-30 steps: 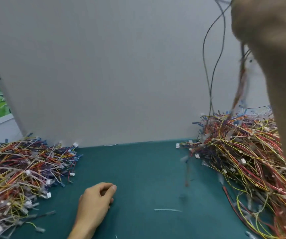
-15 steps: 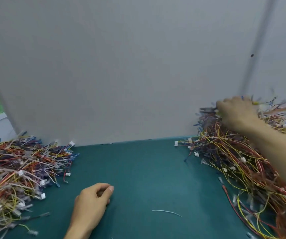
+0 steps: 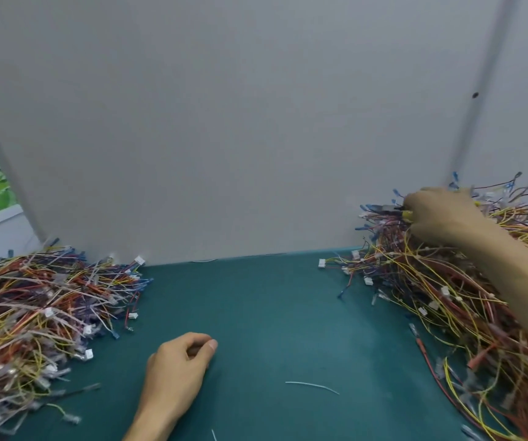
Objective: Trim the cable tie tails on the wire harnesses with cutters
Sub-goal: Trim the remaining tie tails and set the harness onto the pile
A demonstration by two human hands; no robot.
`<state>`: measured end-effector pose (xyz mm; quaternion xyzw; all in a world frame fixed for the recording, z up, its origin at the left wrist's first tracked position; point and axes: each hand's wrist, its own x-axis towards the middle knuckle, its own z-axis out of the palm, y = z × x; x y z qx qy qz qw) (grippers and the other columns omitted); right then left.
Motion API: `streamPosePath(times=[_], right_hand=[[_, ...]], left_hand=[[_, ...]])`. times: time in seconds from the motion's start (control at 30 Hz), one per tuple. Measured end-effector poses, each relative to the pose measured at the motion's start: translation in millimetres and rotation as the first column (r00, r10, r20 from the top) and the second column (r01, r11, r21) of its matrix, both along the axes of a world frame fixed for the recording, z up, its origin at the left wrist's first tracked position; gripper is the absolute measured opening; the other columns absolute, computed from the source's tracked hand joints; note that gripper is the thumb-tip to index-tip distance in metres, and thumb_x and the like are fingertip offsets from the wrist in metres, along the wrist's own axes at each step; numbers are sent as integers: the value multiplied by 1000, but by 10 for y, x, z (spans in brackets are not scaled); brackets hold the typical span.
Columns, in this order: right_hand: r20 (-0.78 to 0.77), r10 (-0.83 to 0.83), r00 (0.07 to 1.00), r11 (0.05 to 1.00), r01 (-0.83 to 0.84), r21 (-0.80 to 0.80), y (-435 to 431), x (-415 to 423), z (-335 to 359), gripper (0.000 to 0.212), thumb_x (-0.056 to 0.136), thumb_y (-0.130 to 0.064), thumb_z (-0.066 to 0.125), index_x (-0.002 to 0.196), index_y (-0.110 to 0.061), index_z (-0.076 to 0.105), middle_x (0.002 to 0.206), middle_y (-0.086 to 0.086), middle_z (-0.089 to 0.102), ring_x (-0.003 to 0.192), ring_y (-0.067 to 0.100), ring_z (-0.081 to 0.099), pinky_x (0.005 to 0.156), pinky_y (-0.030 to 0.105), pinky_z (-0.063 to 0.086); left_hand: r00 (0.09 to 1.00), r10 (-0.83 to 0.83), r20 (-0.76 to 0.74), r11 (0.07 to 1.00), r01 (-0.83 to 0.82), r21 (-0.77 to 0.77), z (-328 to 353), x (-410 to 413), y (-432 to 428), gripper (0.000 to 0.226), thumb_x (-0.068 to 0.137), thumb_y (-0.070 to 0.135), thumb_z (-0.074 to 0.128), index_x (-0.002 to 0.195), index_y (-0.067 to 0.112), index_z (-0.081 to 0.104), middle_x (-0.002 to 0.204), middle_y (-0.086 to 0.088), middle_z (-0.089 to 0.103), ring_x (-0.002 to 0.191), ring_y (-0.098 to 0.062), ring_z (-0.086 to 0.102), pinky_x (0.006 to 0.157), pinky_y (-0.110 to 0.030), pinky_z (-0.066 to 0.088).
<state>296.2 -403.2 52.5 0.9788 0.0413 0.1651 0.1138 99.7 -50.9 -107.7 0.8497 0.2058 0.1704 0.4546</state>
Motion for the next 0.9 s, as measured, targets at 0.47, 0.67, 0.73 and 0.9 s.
streamPosePath(times=[0.47,0.67,0.73,0.9], right_hand=[[331,369,869,812,-474,341,982,-780,-9,33,89,-16,57,120,-7,61,107,19,60,94,41,55,84,45,44],[-49,492,869,851,-468,239,1285,-1299,-831,37,93,-47,47,124,-28,52,109,-2,53,105,25,52,84,35,40],[-172,471,865,874,-431,226,1337,-1400,-1156,39,93,-57,43,121,-31,49,109,-6,49,108,21,49,83,35,34],[-227,433,872,889,-373,264,1350,-1450,-1616,49,88,-75,29,111,-35,47,96,-10,37,105,14,46,76,31,27]], left_hand=[[1000,0,3,996,0,89,8,18,-28,2,82,28,71,81,29,73,71,24,66,73,14,59,60,3,37],[1000,-19,5,991,18,136,-3,24,-46,12,83,29,69,93,23,74,76,21,66,79,8,61,64,3,36],[1000,-28,12,989,26,148,-10,24,-56,14,83,28,69,94,22,74,75,21,65,78,8,61,64,4,37],[998,-15,57,982,4,187,-1,0,-77,15,85,28,66,96,21,74,74,21,65,76,9,60,69,0,40]])
